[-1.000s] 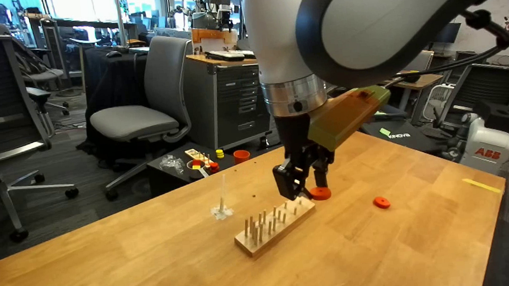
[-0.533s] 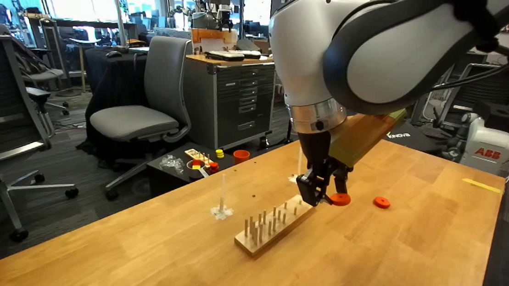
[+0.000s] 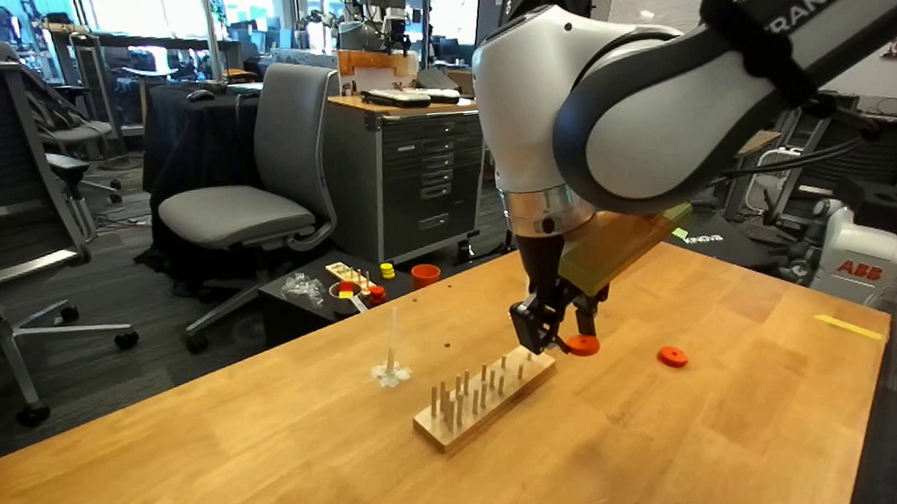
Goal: Pick up the orange ring on the left and place it on the wooden board
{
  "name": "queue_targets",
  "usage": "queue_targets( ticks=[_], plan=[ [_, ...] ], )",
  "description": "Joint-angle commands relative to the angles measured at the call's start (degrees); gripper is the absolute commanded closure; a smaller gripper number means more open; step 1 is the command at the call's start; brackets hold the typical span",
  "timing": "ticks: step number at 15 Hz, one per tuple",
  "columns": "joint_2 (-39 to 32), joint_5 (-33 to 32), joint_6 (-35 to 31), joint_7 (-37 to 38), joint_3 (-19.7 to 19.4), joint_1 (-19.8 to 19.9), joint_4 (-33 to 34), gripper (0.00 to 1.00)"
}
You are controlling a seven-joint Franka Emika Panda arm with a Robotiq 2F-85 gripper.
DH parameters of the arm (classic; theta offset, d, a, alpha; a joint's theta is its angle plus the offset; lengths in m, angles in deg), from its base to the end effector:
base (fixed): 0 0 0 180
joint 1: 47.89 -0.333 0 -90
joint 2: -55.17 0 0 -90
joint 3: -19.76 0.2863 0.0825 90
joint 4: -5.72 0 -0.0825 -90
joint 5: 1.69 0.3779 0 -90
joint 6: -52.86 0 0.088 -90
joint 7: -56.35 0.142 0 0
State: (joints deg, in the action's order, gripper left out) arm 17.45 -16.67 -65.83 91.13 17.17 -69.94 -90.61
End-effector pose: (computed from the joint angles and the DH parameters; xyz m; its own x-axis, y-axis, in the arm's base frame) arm 0.5904 0.1868 0.1483 0.9866 -0.1222 -0.1083 -0.0797 -0.9392 0.3340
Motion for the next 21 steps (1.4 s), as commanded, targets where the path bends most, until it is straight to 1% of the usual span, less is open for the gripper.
queue_targets(
  ticks=[1, 6, 15, 18, 21],
  plan=[
    [-2.4, -1.2, 1.1, 0.6, -0.5, 0.8, 5.4, 0.81],
    [-4.5, -0.1, 0.9, -1.1, -0.3, 2.3, 8.9, 0.81],
    [-10.8, 1.6, 2.8, -6.4, 0.1, 4.6, 16.7, 0.81],
    [-11.2, 4.8, 2.0, -7.4, 1.4, 5.2, 16.8, 0.81],
    [-10.4, 6.7, 2.1, -8.1, 2.5, 4.5, 14.7, 0.81]
  ],
)
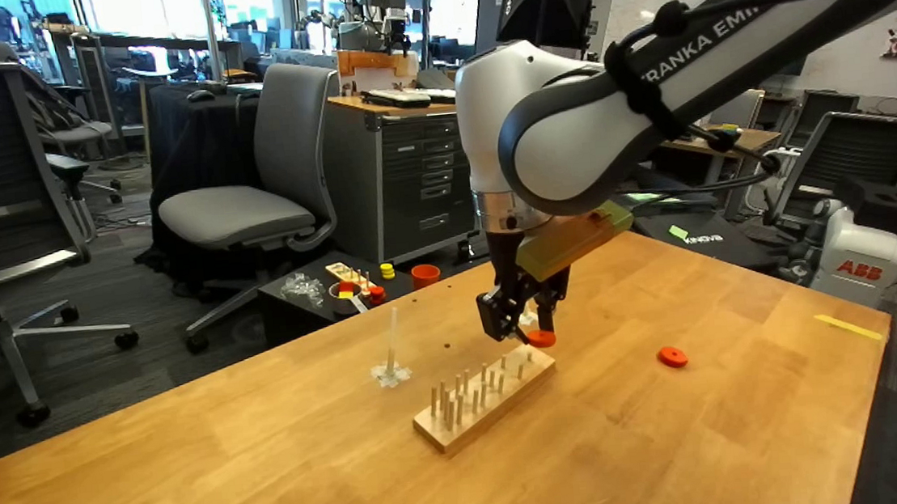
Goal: Pick up the orange ring on the left and place it on the wooden board
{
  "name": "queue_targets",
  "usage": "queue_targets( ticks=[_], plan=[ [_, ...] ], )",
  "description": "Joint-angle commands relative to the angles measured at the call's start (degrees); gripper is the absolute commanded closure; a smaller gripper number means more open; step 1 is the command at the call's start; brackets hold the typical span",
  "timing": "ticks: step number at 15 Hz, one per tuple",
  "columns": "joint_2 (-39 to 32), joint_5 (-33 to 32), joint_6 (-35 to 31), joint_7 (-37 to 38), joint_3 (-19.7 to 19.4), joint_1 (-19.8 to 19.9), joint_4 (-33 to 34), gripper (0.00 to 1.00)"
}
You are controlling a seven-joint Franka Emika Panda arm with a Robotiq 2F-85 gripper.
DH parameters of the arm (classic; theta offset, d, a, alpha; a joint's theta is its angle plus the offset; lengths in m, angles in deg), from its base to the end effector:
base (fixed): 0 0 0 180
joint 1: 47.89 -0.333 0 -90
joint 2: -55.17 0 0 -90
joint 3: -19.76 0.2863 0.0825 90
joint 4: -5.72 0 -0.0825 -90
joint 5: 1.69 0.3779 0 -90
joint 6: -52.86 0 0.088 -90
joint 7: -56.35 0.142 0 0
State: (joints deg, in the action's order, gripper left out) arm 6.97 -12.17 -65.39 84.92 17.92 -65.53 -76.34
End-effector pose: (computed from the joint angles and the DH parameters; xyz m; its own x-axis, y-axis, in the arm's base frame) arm 0.6461 0.1693 0.1255 0.9860 -0.1239 -0.1119 -0.0933 -0.9648 0.2458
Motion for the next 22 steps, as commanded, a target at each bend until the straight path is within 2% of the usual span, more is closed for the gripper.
queue_targets(
  ticks=[1, 6, 13, 22],
  plan=[
    [0.2, 2.4, 2.6, -2.1, 2.0, -0.4, 0.2, 0.81],
    [0.4, 3.0, 1.5, 0.1, 3.5, -3.4, -2.5, 0.81],
    [0.5, 1.6, 0.3, 4.2, 3.0, -8.5, -3.1, 0.81],
    [3.6, -0.4, -0.8, 8.8, 0.1, -8.4, -4.0, 0.81]
  ],
)
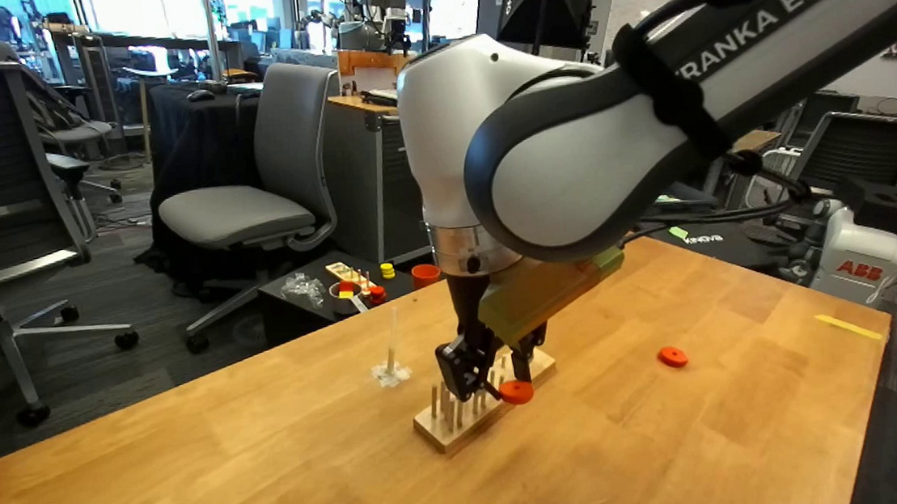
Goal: Pick up the orange ring on the left and place it on the wooden board
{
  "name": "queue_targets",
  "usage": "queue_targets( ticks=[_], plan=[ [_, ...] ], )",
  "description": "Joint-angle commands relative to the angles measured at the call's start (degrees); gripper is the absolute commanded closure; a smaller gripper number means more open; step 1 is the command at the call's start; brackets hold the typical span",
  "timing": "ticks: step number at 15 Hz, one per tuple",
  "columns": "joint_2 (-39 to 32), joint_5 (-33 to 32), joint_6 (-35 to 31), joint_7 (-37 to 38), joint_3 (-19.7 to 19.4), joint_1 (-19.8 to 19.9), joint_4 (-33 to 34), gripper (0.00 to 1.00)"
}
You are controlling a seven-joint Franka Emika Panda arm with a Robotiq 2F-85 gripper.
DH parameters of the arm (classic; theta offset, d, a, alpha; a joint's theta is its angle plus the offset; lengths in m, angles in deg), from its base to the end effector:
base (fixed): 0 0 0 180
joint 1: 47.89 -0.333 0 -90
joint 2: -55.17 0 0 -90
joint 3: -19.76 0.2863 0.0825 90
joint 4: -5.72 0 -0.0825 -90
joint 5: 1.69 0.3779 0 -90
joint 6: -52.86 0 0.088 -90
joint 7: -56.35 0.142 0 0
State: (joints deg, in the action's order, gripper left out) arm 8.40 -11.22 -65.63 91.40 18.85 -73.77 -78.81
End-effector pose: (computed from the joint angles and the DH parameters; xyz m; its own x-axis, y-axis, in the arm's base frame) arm 0.6025 0.2664 0.1246 0.9901 -0.0891 -0.1083 -0.0607 -0.9684 0.2418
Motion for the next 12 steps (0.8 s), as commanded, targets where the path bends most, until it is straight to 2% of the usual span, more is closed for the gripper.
queue_targets(
  ticks=[1, 12],
  plan=[
    [2.1, -1.5, -0.2, 2.4, -0.8, 0.0, -1.1, 0.81],
    [2.4, -1.4, -0.1, 5.9, -1.3, 0.9, -1.5, 0.81]
  ],
)
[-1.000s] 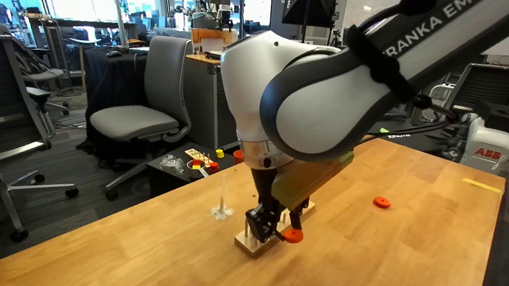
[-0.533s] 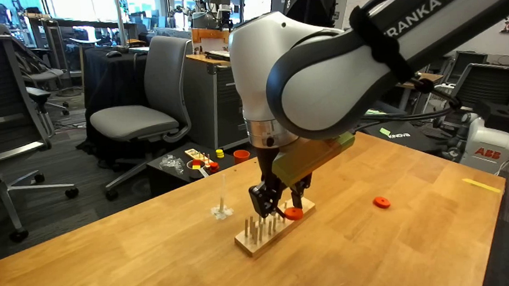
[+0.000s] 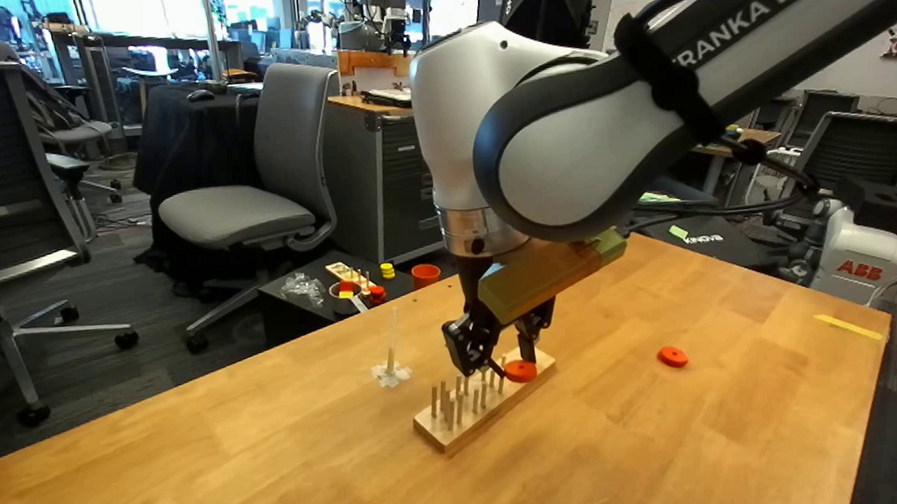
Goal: Pick up the orange ring on the left and place it on the wooden board
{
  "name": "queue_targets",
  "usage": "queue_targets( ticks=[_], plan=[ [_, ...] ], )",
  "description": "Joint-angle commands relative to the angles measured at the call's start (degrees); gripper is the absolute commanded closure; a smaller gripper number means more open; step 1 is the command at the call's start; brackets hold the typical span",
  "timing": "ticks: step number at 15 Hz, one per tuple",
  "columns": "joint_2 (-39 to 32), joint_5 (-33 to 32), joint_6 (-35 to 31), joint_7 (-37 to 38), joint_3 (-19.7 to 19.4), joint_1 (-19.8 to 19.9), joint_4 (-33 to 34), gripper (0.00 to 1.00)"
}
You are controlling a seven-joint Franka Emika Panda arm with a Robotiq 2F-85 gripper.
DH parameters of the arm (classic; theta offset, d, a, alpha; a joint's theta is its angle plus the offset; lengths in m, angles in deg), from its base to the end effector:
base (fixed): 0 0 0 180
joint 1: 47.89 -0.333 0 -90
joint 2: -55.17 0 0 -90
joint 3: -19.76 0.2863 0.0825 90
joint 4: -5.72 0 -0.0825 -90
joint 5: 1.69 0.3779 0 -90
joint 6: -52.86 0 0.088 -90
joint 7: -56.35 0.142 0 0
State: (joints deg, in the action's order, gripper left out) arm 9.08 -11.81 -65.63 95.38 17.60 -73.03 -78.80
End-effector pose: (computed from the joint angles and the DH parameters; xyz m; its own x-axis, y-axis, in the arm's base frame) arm 0.6137 0.2468 0.1331 0.9816 -0.1782 -0.0681 -0.1548 -0.9528 0.2613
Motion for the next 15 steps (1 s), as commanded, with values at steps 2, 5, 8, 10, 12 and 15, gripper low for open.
queue_targets(
  ticks=[2, 5, 8, 10, 12, 15],
  plan=[
    [1.8, -0.7, -0.2, 2.6, -0.1, 0.3, -1.7, 0.81],
    [2.1, -0.7, -0.4, 3.7, -0.1, 0.5, -2.2, 0.81],
    [2.6, -0.3, -1.1, 4.9, -0.1, 1.1, -3.1, 0.81],
    [3.2, -0.1, -1.7, 5.8, -0.1, 1.5, -4.1, 0.81],
    [4.0, 0.3, -2.6, 7.0, 0.0, 2.1, -5.5, 0.81],
    [5.6, 0.7, -5.1, 8.3, 0.0, 3.2, -8.7, 0.81]
  ],
)
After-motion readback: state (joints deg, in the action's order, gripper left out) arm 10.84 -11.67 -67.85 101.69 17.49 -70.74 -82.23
